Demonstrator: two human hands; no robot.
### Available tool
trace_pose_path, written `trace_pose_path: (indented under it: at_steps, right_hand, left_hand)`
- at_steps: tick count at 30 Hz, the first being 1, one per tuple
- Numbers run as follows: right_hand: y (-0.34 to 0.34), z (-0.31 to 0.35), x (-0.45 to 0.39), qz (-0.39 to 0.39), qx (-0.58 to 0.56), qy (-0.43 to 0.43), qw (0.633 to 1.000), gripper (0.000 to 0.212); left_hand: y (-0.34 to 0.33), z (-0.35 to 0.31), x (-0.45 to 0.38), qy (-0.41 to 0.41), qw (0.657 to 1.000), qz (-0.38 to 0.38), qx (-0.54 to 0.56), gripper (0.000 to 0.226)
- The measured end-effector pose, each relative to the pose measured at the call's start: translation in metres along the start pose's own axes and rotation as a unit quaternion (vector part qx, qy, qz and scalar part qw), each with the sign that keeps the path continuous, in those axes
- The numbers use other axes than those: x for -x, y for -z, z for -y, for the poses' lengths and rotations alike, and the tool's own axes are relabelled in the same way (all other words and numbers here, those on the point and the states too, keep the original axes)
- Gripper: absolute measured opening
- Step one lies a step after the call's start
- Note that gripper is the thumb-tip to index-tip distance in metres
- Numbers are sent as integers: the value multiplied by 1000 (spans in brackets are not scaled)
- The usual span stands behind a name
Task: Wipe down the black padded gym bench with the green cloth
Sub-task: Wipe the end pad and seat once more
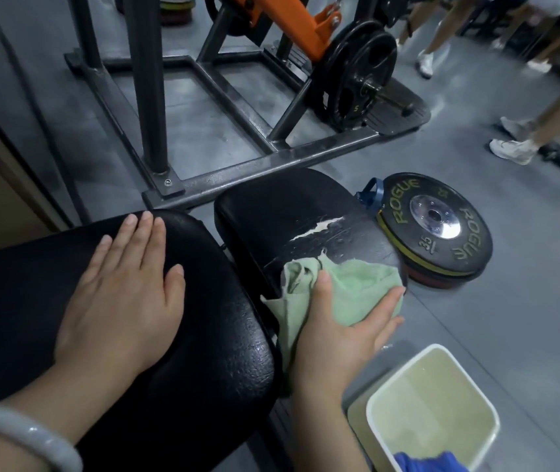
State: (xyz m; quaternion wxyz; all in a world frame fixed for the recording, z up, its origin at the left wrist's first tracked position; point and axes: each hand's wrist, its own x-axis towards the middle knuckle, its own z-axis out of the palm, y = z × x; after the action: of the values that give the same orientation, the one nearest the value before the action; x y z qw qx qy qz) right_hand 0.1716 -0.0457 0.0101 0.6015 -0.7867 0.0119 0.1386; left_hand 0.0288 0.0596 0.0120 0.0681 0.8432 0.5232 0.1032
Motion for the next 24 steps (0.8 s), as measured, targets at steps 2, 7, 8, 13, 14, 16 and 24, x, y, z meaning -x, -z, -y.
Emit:
trace_pose_path:
  at_steps: [2, 7, 8, 13, 14, 16, 24]
  right_hand:
    - [5, 2, -19, 7, 14, 13, 1000, 91]
    - [14, 17, -65, 4, 10, 2, 1000, 88]
    - [13, 18, -65, -2, 11, 1, 1000, 88]
    - [7, 13, -26, 1, 28, 8, 1000, 84]
    - [4, 9, -16, 8, 24, -2, 1000, 84]
    - [-2, 2, 3, 17, 19, -9, 1000, 85]
    - [13, 7, -22, 79, 89, 28, 992, 80]
  left_hand:
    - [-1, 0, 0, 3, 1000, -1, 0, 80]
    - [-2, -2, -1, 5, 1000, 0, 0, 76]
    - [-2, -2, -1, 6, 1000, -3, 1, 75]
    - [-1, -3, -1, 3, 1000, -11, 6, 62]
    - [-1, -3, -1, 2, 1000, -14, 5, 62]
    - [-2, -3, -1, 1, 1000, -10, -5, 69]
    - [-4, 0, -1, -7, 1000, -10, -6, 81]
